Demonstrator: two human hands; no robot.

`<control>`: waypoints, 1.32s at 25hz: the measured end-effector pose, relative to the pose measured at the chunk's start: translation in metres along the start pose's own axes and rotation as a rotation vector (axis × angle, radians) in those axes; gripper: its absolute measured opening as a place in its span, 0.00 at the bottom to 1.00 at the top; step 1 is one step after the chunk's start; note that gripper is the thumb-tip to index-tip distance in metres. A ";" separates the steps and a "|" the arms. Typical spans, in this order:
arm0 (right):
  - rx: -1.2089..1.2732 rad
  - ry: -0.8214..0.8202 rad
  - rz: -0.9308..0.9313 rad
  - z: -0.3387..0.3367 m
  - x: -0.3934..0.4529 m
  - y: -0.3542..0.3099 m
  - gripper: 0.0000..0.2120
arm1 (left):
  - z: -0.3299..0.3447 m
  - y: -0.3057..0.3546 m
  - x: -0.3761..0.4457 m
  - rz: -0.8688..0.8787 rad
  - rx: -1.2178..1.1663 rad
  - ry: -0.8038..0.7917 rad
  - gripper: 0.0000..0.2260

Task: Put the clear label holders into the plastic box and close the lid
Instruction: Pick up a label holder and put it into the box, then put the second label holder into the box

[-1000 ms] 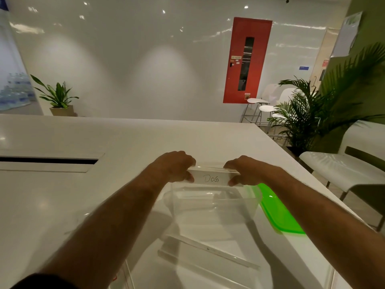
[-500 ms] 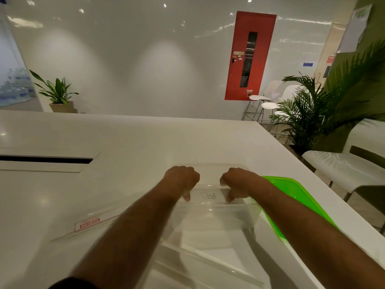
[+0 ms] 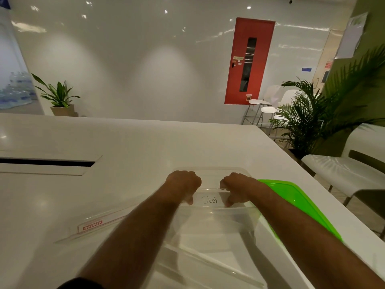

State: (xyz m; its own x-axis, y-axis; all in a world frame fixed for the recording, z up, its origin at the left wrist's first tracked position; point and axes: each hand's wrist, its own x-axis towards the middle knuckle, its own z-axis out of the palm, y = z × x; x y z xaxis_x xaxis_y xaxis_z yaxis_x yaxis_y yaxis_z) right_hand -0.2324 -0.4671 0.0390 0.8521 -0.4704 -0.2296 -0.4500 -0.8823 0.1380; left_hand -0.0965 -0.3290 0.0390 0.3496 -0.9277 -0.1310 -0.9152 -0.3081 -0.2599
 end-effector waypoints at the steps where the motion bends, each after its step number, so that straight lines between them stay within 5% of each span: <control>1: 0.010 0.016 -0.002 -0.002 -0.003 0.000 0.28 | -0.001 0.000 -0.002 0.004 -0.022 0.034 0.16; 9: -0.010 0.453 0.006 -0.030 -0.040 -0.012 0.27 | -0.023 -0.014 -0.046 0.023 -0.135 0.460 0.22; 13: -0.029 0.636 -0.021 -0.033 -0.051 -0.026 0.40 | -0.025 -0.023 -0.071 -0.015 -0.203 0.714 0.29; 19: -0.016 0.732 0.001 -0.027 -0.068 -0.057 0.46 | -0.010 -0.031 -0.108 -0.178 -0.147 0.676 0.41; 33: 0.042 0.704 -0.204 -0.017 -0.049 -0.166 0.43 | 0.052 -0.103 -0.186 -0.413 -0.158 0.590 0.42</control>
State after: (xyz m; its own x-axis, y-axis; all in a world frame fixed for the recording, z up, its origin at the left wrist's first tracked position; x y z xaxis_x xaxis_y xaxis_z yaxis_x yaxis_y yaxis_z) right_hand -0.1951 -0.2976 0.0434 0.8836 -0.1890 0.4285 -0.2621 -0.9578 0.1182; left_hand -0.0566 -0.1140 0.0400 0.5464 -0.6753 0.4955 -0.7660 -0.6421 -0.0305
